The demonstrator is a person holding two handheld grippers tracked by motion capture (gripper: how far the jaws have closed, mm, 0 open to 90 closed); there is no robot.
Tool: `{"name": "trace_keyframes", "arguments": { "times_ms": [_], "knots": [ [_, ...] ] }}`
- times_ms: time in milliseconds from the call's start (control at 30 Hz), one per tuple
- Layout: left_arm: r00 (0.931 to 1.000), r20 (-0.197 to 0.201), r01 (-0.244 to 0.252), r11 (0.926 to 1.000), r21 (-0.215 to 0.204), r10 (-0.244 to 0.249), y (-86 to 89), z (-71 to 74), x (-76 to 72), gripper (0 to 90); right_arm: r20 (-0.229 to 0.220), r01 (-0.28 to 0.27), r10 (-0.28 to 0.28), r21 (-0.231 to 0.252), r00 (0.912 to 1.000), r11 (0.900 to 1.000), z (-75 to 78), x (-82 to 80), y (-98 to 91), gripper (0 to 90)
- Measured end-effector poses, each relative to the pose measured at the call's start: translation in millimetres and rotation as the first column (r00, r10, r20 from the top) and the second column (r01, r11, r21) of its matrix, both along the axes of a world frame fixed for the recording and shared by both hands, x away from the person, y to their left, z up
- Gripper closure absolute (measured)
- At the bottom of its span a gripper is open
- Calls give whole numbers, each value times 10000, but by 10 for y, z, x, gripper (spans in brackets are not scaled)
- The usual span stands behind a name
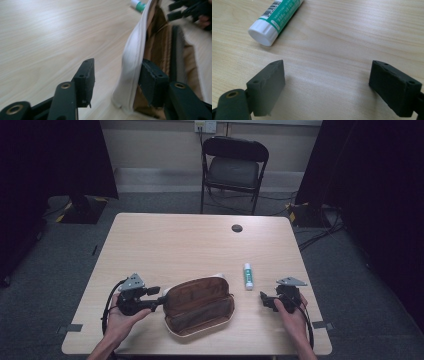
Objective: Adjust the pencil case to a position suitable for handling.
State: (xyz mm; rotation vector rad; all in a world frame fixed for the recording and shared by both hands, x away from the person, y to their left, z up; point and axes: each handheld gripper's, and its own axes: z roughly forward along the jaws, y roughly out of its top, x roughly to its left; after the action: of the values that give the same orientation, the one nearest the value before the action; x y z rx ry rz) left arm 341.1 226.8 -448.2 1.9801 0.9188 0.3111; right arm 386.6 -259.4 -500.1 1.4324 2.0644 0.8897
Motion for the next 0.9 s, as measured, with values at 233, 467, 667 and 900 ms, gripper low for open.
{"name": "trace_keyframes", "arguments": {
  "times_ms": [233, 467, 667, 900],
  "knots": [
    [9995, 210, 248, 9996, 117, -250, -63, 36, 123, 787, -1, 1, -1, 0, 10000, 10000, 0, 0, 0, 125],
    [9999, 133, -55, 9999, -144, 57, -80, 28, 323, 798, -2, 2, -2, 1, 10000, 10000, 0, 0, 0, 125],
    [9997, 137, -178, 9997, -160, 180, -128, 36, 420, 801, -1, 0, 0, -1, 10000, 10000, 0, 0, 0, 125],
    [9998, 147, -148, 9999, -43, 148, -105, 47, 410, 822, -2, 1, -1, 0, 10000, 10000, 0, 0, 0, 125]
  ]
}}
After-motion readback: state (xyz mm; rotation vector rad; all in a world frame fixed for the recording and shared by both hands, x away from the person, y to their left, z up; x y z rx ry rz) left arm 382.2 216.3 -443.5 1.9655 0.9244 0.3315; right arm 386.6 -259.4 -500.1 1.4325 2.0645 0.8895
